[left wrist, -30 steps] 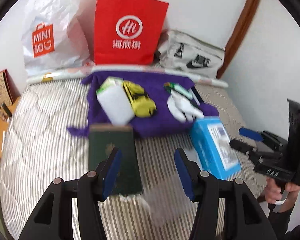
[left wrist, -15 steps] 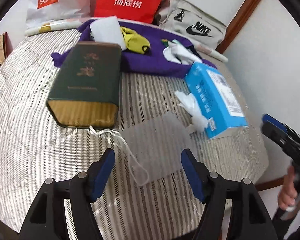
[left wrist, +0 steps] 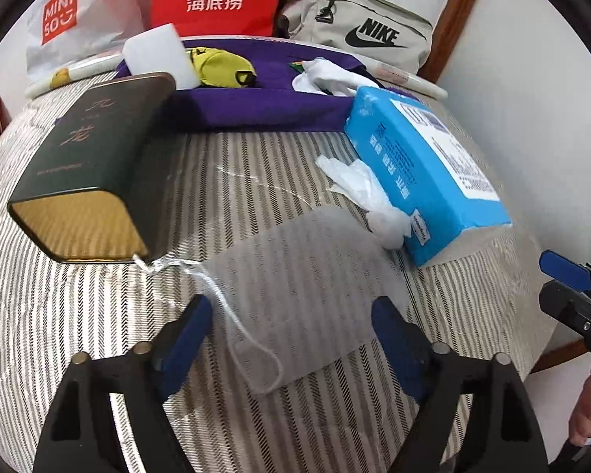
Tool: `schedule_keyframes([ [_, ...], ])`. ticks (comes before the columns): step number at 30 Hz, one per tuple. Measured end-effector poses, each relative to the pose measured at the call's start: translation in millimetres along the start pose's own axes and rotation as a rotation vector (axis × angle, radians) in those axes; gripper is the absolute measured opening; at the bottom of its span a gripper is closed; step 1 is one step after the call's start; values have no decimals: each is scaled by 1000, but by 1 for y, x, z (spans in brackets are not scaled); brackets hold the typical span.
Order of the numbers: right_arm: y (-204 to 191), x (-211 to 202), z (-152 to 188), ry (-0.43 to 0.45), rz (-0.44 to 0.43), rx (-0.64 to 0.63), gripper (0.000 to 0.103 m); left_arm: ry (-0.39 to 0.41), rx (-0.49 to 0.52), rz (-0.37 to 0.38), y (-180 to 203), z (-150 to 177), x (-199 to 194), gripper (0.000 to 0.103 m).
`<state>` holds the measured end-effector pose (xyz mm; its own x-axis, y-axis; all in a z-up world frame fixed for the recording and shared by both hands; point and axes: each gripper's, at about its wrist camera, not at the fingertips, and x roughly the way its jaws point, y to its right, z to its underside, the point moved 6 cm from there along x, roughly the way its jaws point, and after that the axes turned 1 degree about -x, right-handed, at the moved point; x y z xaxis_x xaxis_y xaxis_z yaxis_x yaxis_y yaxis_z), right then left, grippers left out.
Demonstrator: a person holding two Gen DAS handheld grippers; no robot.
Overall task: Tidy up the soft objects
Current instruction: 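Move the left tool to the white mesh pouch and grasp it, then grasp the white cloth glove with the right tool while the left tool regrips the mesh pouch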
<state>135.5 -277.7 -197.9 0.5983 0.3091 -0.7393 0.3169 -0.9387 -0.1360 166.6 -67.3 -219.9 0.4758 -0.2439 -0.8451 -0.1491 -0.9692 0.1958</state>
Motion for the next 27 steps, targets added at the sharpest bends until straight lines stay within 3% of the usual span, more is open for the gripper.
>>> schedule_keyframes([
  [4, 4, 7, 6, -17, -5, 18, 63, 12, 63, -69, 7, 3, 3, 83],
  [5, 3, 9, 7, -22, -7, 20, 63, 22, 76, -90, 8, 3, 3, 78],
  [7, 2, 13, 9, -33, -7, 22, 63, 47, 113, -145, 8, 5, 2, 67],
  [9, -1, 15, 10, -34, -10, 21, 63, 64, 120, -139, 6, 3, -1, 40],
  [11, -7, 16, 11, -34, -15, 6, 63, 71, 112, -141, 1, 1, -3, 22],
  [14, -19, 17, 10, -22, -1, -39, 63, 74, 113, -108, -6, 2, -6, 9],
  [18, -35, 20, 5, -3, -9, -67, 51, 49, 79, -32, -17, 11, -17, 7],
  [23, -62, 31, -5, 2, 37, -188, 34, 41, 59, -53, -40, 27, -34, 7],
  [27, -86, 41, -16, 32, 101, -327, 34, 48, 2, -65, -67, 38, -48, 7],
])
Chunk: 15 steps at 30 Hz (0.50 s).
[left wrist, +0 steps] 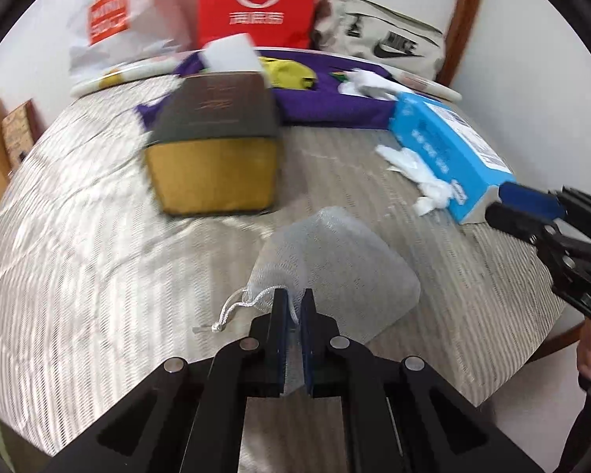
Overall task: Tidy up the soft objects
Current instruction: 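Grasp the white cloth glove with the right tool while the left tool regrips the mesh pouch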
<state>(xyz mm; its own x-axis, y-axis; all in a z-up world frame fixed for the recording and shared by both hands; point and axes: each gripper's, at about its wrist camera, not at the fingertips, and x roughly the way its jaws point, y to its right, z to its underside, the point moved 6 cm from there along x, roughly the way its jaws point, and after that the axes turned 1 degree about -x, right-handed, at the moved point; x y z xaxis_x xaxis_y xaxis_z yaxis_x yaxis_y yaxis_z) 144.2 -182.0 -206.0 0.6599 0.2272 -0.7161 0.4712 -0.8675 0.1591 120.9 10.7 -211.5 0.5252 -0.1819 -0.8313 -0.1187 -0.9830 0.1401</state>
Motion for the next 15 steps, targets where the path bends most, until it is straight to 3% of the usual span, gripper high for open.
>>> schedule_keyframes([
  [7, -28, 36, -10, -72, 123, -203, 32, 18, -66, 17, -34, 2, -6, 7],
  [15, -25, 71, -3, -177, 282, -283, 31, 6, -111, 90, -45, 1, 0, 7],
])
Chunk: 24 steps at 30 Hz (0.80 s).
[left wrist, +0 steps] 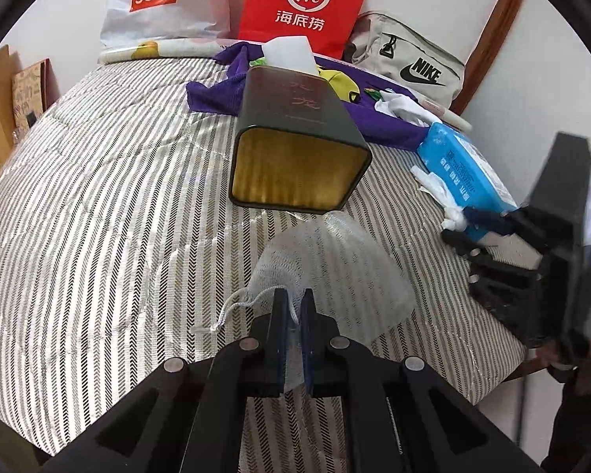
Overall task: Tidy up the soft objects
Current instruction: 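Grasp the white cloth glove with the right tool while the left tool regrips the mesh pouch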
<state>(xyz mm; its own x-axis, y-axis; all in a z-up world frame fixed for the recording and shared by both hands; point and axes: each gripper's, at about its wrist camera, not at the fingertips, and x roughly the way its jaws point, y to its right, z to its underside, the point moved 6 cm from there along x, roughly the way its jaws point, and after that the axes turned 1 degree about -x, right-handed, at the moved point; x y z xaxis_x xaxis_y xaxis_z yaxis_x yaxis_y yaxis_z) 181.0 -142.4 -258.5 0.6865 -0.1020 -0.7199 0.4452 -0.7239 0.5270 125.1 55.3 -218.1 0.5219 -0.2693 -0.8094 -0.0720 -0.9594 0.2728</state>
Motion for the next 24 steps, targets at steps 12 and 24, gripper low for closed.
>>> schedule_keyframes([
  [12, 10, -21, 10, 58, -188, 164, 9, -14, -15, 14, -2, 1, 3, 7],
  [24, 22, -68, 81, 45, -353, 342, 10, -22, -38, 1, -2, 4, -2, 8],
])
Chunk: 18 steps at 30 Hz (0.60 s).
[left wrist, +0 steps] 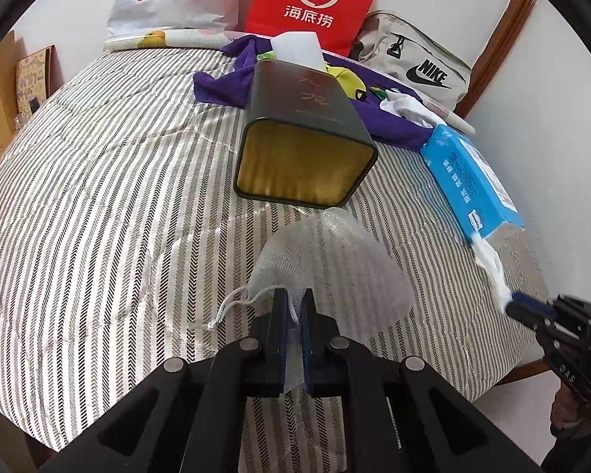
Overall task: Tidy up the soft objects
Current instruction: 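Grasp the white cloth glove with the right tool while the left tool regrips the mesh pouch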
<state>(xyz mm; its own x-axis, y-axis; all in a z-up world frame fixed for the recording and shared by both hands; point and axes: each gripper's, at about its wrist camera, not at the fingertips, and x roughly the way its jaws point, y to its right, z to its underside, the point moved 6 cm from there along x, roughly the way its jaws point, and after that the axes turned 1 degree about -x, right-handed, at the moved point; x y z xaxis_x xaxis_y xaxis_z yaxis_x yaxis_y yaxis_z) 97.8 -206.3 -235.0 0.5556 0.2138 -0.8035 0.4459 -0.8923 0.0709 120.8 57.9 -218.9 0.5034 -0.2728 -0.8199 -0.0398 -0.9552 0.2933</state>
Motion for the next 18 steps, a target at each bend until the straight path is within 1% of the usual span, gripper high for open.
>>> schedule_keyframes([
  [2, 7, 0, 10, -12, 6, 21, 11, -4, -5, -3, 0, 0, 1, 9],
  [4, 13, 2, 16, -20, 22, 27, 14, -10, -17, 5, -1, 1, 1, 12],
  [5, 15, 2, 18, -22, 25, 31, 19, -8, -23, 12, -1, 1, 1, 15],
  [6, 17, 1, 19, -15, 22, 39, 30, -11, -28, 15, -2, 2, 0, 19],
  [7, 19, 0, 19, -6, 20, 45, 37, -12, -30, 14, -2, 3, -1, 21],
  [8, 21, -2, 19, 7, 21, 52, 53, -12, -31, 12, -3, 3, -3, 27],
  [9, 22, -3, 17, 23, 22, 57, 61, -14, -31, 2, -3, 4, -4, 38],
  [10, 23, -4, 15, 42, 27, 61, 61, -16, -28, -11, -3, 4, -5, 46],
  [11, 25, -3, 13, 58, 32, 67, 62, -11, -22, -19, -2, 3, -6, 57],
  [12, 27, 0, 11, 59, 28, 74, 65, -3, -13, -23, -1, 3, -7, 61],
  [14, 31, 9, 5, 44, 12, 104, 65, -1, -6, -13, 2, 1, -7, 62],
  [15, 31, 13, 3, 41, 8, 112, 65, -11, -7, 3, 4, 0, -5, 65],
  [18, 32, 28, -1, 21, 3, 128, 65, -32, -31, 26, 9, -2, 1, 70],
])
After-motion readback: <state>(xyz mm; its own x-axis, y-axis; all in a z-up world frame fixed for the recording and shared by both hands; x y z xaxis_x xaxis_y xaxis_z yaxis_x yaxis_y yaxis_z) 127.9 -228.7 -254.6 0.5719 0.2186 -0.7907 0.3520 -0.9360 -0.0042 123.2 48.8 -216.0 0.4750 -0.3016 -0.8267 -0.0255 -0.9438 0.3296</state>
